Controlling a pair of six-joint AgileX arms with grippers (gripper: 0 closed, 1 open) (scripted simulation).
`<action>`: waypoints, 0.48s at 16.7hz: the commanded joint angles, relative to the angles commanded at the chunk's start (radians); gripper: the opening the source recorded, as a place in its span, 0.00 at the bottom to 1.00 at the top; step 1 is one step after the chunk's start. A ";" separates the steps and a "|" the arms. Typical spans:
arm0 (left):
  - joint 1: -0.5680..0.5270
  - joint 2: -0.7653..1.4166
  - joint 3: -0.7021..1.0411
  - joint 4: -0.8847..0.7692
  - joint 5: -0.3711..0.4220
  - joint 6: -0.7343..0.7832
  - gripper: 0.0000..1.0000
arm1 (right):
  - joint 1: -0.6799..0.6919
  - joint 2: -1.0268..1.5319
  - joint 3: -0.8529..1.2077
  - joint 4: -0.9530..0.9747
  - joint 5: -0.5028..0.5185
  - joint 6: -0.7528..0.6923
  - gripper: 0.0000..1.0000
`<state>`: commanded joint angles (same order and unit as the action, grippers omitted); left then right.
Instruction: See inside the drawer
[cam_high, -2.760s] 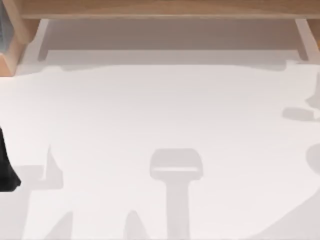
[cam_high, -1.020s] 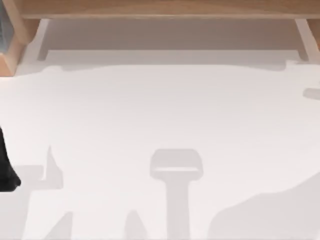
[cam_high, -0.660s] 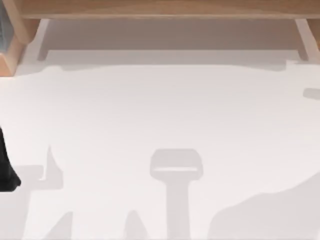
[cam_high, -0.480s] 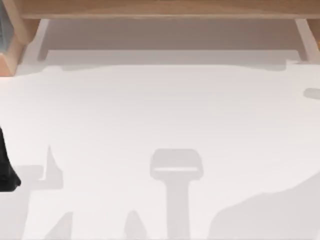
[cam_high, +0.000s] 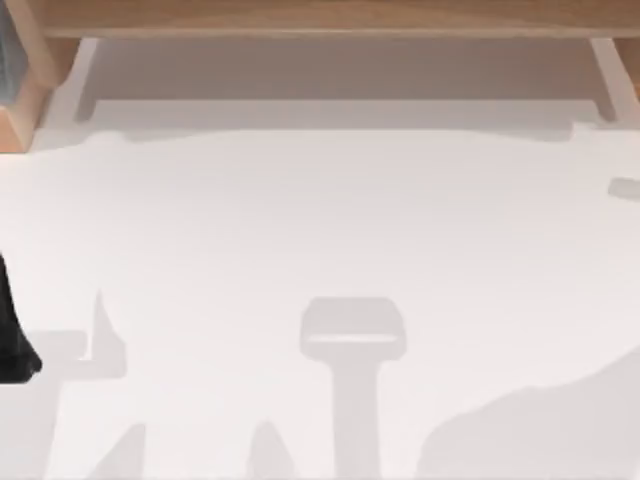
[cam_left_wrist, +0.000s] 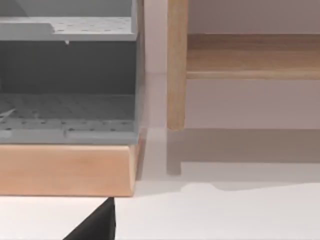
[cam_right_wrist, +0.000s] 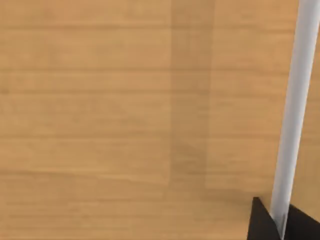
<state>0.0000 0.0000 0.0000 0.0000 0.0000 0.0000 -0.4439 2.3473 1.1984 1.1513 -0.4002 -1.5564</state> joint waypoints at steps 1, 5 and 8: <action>0.000 0.000 0.000 0.000 0.000 0.000 1.00 | -0.006 -0.010 -0.021 0.012 -0.004 0.000 0.00; 0.000 0.000 0.000 0.000 0.000 0.000 1.00 | -0.036 -0.066 -0.150 0.082 -0.036 0.002 0.00; 0.000 0.000 0.000 0.000 0.000 0.000 1.00 | -0.056 -0.105 -0.238 0.132 -0.059 0.002 0.00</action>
<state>0.0000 0.0000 0.0000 0.0000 0.0000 0.0000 -0.4995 2.2425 0.9602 1.2829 -0.4589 -1.5541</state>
